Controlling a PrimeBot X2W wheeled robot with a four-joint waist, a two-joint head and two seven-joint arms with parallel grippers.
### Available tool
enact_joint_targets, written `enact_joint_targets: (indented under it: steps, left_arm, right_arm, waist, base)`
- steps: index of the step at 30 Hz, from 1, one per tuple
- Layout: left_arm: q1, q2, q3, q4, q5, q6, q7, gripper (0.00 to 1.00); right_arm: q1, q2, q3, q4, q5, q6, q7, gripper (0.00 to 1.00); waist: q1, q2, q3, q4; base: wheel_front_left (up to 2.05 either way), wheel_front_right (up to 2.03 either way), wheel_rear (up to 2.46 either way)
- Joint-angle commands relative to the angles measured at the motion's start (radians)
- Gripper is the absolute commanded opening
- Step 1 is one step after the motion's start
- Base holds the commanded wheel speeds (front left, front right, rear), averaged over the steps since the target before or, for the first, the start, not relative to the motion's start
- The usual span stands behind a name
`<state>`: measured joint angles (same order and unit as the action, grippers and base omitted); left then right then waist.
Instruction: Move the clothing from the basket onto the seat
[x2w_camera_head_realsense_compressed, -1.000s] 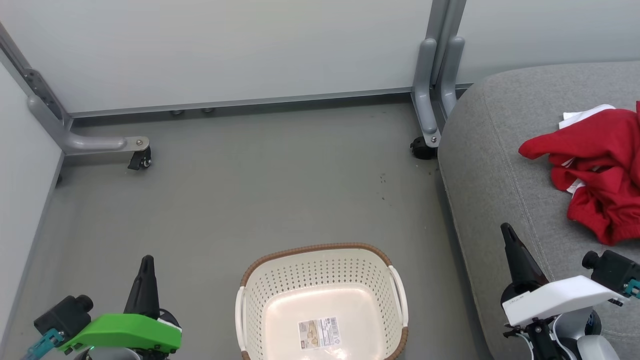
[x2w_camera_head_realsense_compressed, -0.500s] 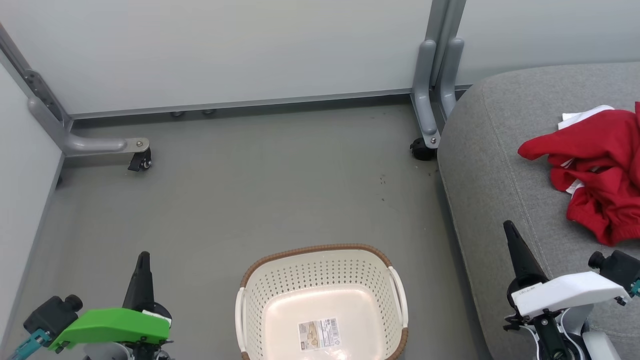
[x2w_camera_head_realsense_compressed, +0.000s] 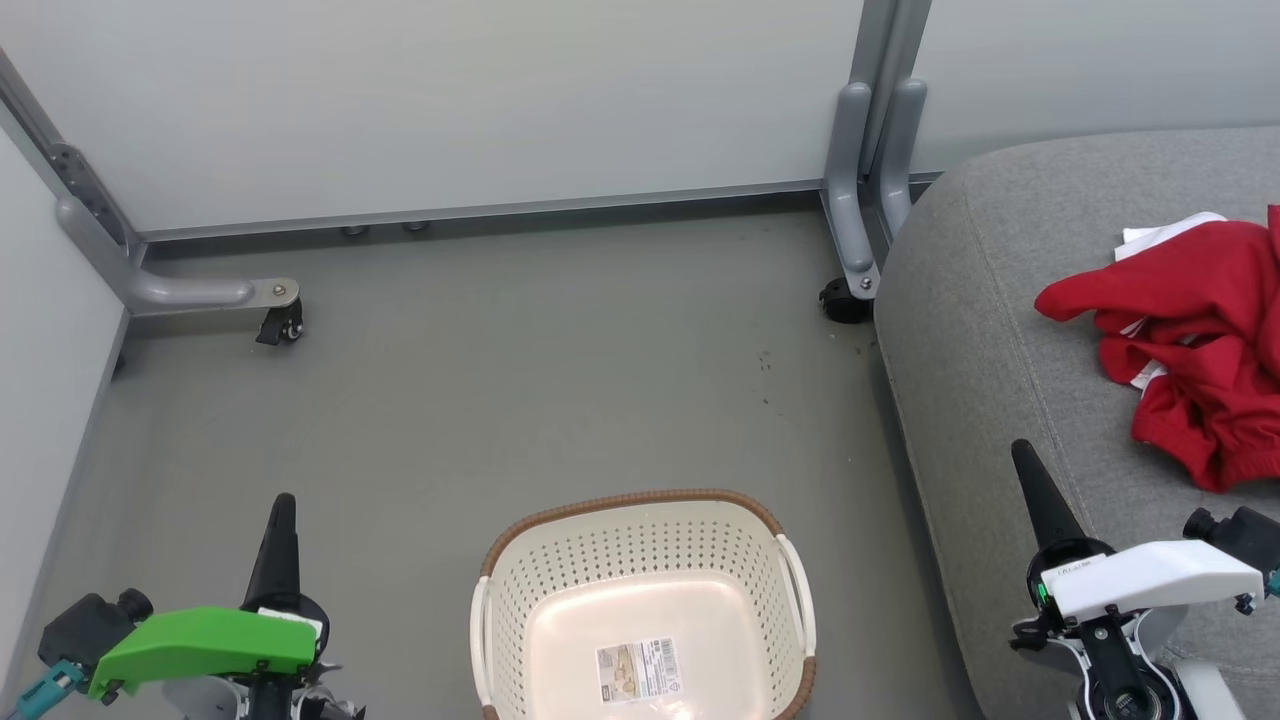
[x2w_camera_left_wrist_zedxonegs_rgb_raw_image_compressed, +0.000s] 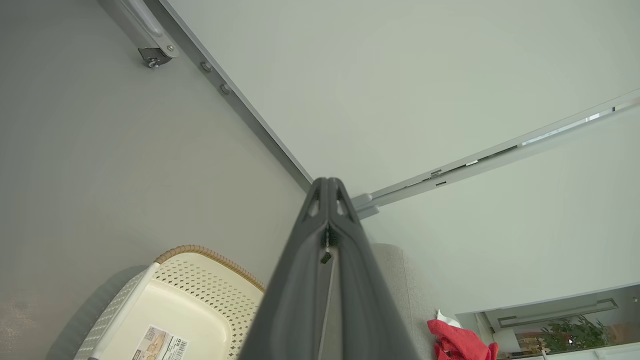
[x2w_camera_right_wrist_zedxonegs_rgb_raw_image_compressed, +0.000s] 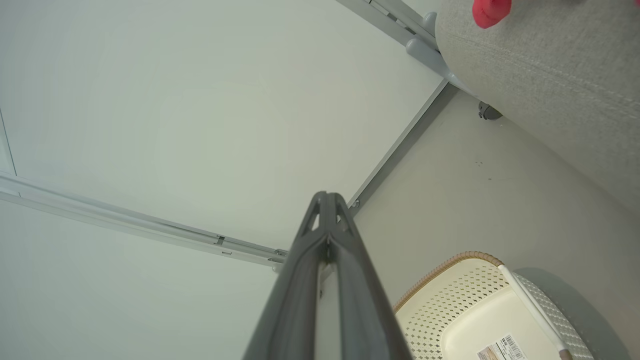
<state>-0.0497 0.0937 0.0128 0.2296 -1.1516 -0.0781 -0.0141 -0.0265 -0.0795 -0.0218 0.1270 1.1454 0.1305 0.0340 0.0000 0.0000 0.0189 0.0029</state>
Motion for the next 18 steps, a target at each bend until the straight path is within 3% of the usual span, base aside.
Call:
enact_joint_targets:
  steps: [1,18]
  left_arm:
    - [-0.026,0.001,0.010,-0.006,-0.028,-0.006,0.006,0.00]
    - [-0.039,-0.014,0.043,0.002,-0.175,-0.023,0.049,0.00]
  right_arm:
    - [-0.024,-0.008,-0.005,-0.001,0.028,0.000,0.003,0.00]
    - [-0.045,-0.007,-0.020,0.039,0.191,0.000,0.017,0.00]
  waist:
    - [0.0000,0.0000,0.000,0.000]
    - [0.0000,0.0000,-0.005,-0.001]
  base:
    - [0.00,0.00,0.00]
    - [0.00,0.00,0.00]
